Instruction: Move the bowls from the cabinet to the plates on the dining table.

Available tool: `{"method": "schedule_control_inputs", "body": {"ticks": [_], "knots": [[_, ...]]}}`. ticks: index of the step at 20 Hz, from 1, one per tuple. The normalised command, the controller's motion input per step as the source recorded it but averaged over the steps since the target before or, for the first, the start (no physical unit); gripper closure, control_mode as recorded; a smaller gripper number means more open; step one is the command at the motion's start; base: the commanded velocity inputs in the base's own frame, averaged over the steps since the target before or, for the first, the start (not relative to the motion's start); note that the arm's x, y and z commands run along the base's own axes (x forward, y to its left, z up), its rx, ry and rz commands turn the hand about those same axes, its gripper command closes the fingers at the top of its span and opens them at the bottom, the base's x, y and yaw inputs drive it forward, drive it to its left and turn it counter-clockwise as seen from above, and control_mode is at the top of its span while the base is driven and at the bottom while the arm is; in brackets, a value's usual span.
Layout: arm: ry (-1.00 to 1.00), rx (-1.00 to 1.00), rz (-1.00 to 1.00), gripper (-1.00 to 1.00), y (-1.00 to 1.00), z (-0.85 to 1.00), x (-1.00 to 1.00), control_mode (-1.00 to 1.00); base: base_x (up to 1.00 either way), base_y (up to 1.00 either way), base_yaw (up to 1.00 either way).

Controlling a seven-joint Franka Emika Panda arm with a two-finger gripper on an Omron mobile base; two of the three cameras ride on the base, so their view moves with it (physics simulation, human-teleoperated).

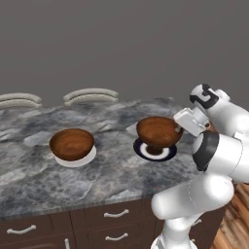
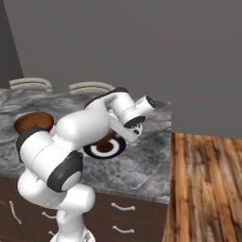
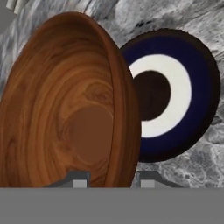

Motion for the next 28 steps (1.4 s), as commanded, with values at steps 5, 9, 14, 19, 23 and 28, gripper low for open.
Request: {"method": "schedule_control_inputs", "body": {"ticks": [5, 9, 14, 19, 23, 28], "knots": [[0.02, 0.0, 0.04, 1.0, -0.13, -0.21, 0.22, -1.0, 0.0, 0.0, 0.0], [-0.02, 0.0, 0.05, 1.0, 0.0, -0.27, 0.38, -1.0, 0.0, 0.0, 0.0], [-0.01, 0.01, 0.06, 1.0, -0.1, -0.27, 0.33, -1.0, 0.0, 0.0, 0.0], [0.0, 0.0, 0.05, 1.0, -0.18, -0.16, 0.32, -1.0, 0.0, 0.0, 0.0], [0.0, 0.0, 0.04, 1.0, -0.08, -0.19, 0.34, -1.0, 0.0, 0.0, 0.0], [0.0, 0.0, 0.04, 1.0, -0.06, -0.22, 0.23, -1.0, 0.0, 0.0, 0.0]]}}
